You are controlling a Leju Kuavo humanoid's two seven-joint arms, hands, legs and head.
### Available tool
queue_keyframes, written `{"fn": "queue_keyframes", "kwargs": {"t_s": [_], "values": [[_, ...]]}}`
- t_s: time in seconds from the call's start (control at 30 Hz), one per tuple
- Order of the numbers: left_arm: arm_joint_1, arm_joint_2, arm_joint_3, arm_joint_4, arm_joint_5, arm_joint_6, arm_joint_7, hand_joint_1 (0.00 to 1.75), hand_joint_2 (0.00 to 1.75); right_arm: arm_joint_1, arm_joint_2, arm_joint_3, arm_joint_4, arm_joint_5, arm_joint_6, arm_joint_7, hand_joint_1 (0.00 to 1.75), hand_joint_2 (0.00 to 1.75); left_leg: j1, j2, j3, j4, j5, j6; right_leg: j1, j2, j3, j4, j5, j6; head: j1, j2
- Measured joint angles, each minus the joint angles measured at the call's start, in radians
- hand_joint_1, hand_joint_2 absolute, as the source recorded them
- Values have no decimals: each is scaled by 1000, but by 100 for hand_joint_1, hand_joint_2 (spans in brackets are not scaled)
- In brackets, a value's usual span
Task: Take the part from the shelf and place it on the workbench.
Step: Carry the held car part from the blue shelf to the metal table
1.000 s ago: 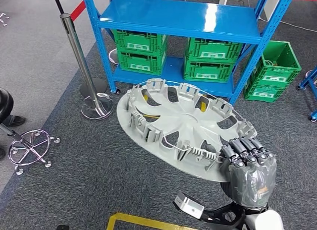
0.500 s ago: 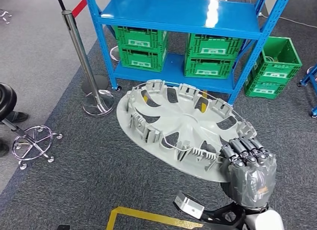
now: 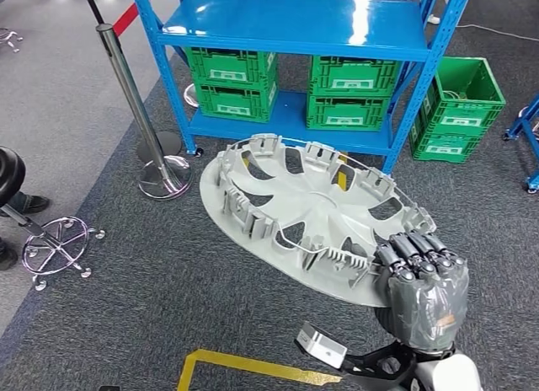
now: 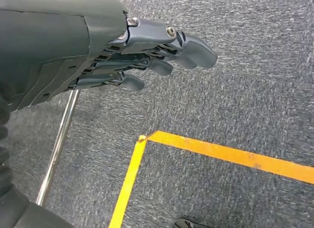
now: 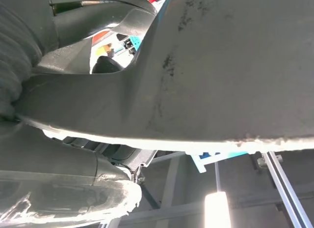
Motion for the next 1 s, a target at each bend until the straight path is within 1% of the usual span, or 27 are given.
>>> {"fn": "queue_keyframes", "kwargs": {"t_s": [0.03, 0.13, 0.2, 0.27, 0.33, 0.43, 0.57, 0.6, 0.63, 0.67, 0.7, 0.77, 0.8, 0.83, 0.87, 0.9, 0.93, 0.97, 1.0], "values": [[0, 0, 0, 0, 0, 3, 1, 0, 175, 0, 0, 0, 0, 0, 1, 0, 175, 175, 1, 0, -1, 0, 0, -8, 0, 0, -1, 1, 0, 0, 0, 0], [-1, -3, 0, 0, 0, 11, 8, 0, 175, -1, 0, 0, 0, 9, 2, 0, 175, 175, 2, 0, -2, -1, -2, -23, 0, 0, -5, 2, -1, -1, 0, 0], [-2, -5, 0, 0, 0, 12, 14, 0, 175, -1, 0, 0, 0, 23, 2, 2, 175, 175, 2, 0, -3, -2, -4, -31, 0, 0, -10, 2, -3, -1, 0, 0], [-3, -7, 0, 0, 0, 12, 19, 0, 175, -2, 0, 0, 0, 37, 2, 4, 175, 175, 1, 0, -3, 0, -7, -34, -2, 0, -13, 1, -4, -1, 1, 0], [-3, -7, 0, 0, -1, 12, 23, 0, 175, -2, 0, 0, 0, 43, 2, 5, 175, 175, -1, 0, -5, 2, -10, -33, -5, 0, -13, 1, -4, 3, 1, 0], [-3, -7, 0, 0, -1, 12, 27, 0, 175, -3, 0, 0, 2, 44, 2, 1, 175, 175, -4, 0, -8, 8, -13, -27, -8, 0, -11, 1, -4, 9, 1, 0], [-3, -7, 1, 0, -2, 12, 33, 0, 175, -6, 0, -2, 4, 44, 2, -8, 175, 175, -10, -1, -14, 13, -15, -14, -12, -2, -3, -2, -2, 21, 0, 0], [-3, -7, 1, 0, -3, 12, 34, 0, 175, -7, 0, -2, 4, 44, 2, -10, 175, 175, -7, -1, -12, 7, -12, -9, -12, -3, -4, -2, -5, 25, 0, 0], [-3, -8, 1, 0, -5, 12, 35, 0, 175, -8, 0, -3, 5, 44, 2, -12, 175, 175, -5, -3, -9, -1, -9, -5, -12, -3, -7, 6, -14, 28, 1, 0], [-3, -8, 1, 0, -7, 11, 36, 0, 175, -9, 0, -3, 5, 44, 3, -14, 175, 175, -2, -5, -6, -8, -5, 0, -12, -3, -19, 31, -34, 31, 3, 0], [-4, -9, 1, 0, -8, 11, 37, 0, 175, -10, 0, -3, 5, 44, 3, -15, 175, 175, 1, -7, -5, -14, -2, 3, -12, -2, -40, 77, -64, 34, 5, 0], [-4, -10, 1, 0, -9, 11, 38, 0, 175, -12, 0, -4, 5, 44, 3, -17, 175, 175, 0, -15, -9, -14, 0, 5, -13, 0, -99, 209, -132, 38, 7, 0], [-4, -11, 1, 0, -9, 10, 39, 0, 175, -12, 0, -4, 6, 44, 3, -17, 175, 175, 0, -20, -11, -14, 1, 4, -13, 0, -122, 258, -150, 40, 7, 0], [-3, -11, 1, 0, -9, 10, 40, 0, 175, -12, 0, -4, 7, 44, 3, -18, 175, 175, 0, -27, -14, -13, 3, 2, -13, 0, -128, 274, -147, 40, 8, 0], [-3, -11, 2, 0, -9, 9, 42, 0, 175, -12, 0, -5, 8, 44, 4, -18, 175, 175, 0, -35, -16, -12, 5, -1, -14, 1, -115, 250, -126, 41, 8, 0], [-3, -12, 2, 0, -10, 8, 43, 0, 175, -12, 0, -5, 8, 44, 4, -18, 175, 175, 1, -45, -18, -10, 7, -4, -15, 6, -82, 189, -91, 40, 8, 0], [-3, -12, 2, 0, -11, 7, 45, 0, 175, -12, 0, -6, 9, 44, 4, -19, 175, 175, 1, -54, -20, -7, 10, -8, -18, 22, -44, 116, -63, 39, 8, 0], [-4, -12, 2, 0, -12, 6, 46, 0, 175, -13, 0, -6, 9, 44, 5, -21, 175, 175, 0, -63, -24, -2, 12, -13, -19, 35, -13, 55, -42, 36, 7, 0], [-4, -12, 1, 0, -13, 6, 47, 0, 175, -14, 0, -6, 9, 44, 6, -22, 175, 175, -1, -70, -27, 1, 14, -18, -20, 45, 5, 17, -32, 31, 6, 0]]}}
